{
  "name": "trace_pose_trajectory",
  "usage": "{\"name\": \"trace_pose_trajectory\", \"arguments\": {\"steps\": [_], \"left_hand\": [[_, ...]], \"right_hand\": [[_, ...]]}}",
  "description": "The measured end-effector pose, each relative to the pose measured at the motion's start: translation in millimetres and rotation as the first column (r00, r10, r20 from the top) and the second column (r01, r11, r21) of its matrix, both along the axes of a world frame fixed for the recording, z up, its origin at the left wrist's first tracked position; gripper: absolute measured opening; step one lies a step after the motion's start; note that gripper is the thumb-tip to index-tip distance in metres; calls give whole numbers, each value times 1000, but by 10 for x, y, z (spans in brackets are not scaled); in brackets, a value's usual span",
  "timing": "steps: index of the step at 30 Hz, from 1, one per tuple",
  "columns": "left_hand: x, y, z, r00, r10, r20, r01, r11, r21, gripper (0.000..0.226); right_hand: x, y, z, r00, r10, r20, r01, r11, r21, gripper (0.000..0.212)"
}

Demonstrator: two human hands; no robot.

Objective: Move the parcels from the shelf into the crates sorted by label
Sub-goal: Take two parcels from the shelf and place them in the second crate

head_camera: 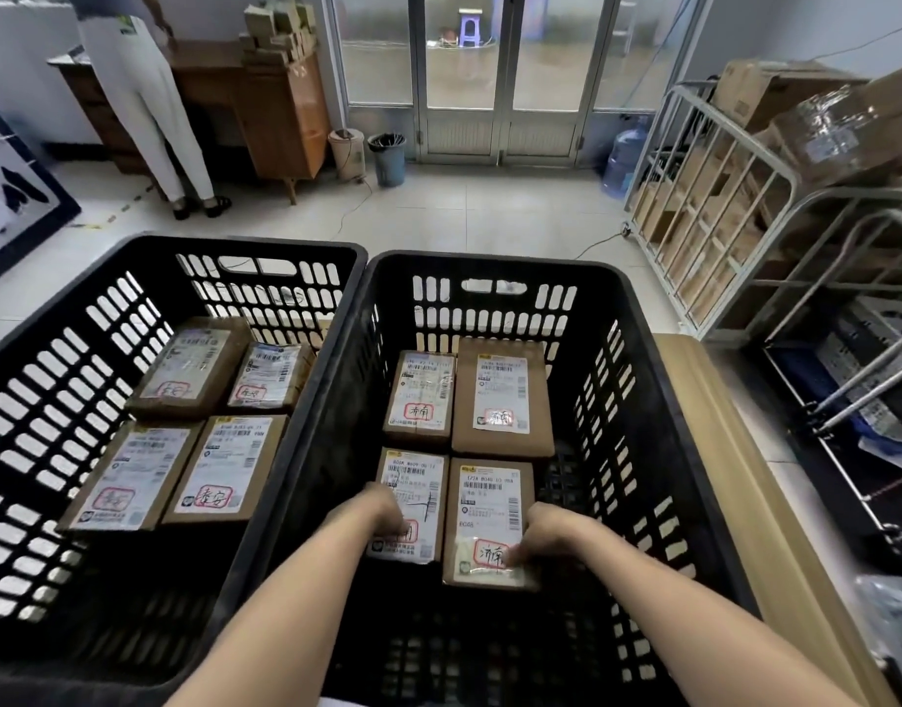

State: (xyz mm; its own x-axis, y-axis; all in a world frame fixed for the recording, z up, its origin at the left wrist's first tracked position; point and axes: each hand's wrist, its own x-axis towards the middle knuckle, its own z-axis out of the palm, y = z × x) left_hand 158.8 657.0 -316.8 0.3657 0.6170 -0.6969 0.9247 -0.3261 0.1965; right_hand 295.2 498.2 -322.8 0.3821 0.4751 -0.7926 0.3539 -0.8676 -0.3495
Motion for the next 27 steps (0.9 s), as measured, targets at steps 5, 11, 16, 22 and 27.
{"name": "trace_pose_trajectory", "arguments": {"steps": [5,11,16,22,27], "left_hand": [[-47,-126,36,987,-151,-48,157,972,173,92],[-109,-165,87,848,-515,-123,525,788,321,83],[-128,-118,58,774,-615,-149,626,711,319,79],[-73,-128,-13,774,-612,-164,627,707,327,72],[-83,-157,46,776,-605,-179,628,715,306,73]], "right_hand": [[-132,-9,193,940,104,326,-102,995,-24,79],[-340,10,141,664,411,625,-508,861,-27,86],[-360,-28,79,692,487,533,-571,821,-8,82],[-351,20,34,710,507,489,-562,826,-41,79],[-362,16,109,723,516,460,-557,829,-53,85]]}}
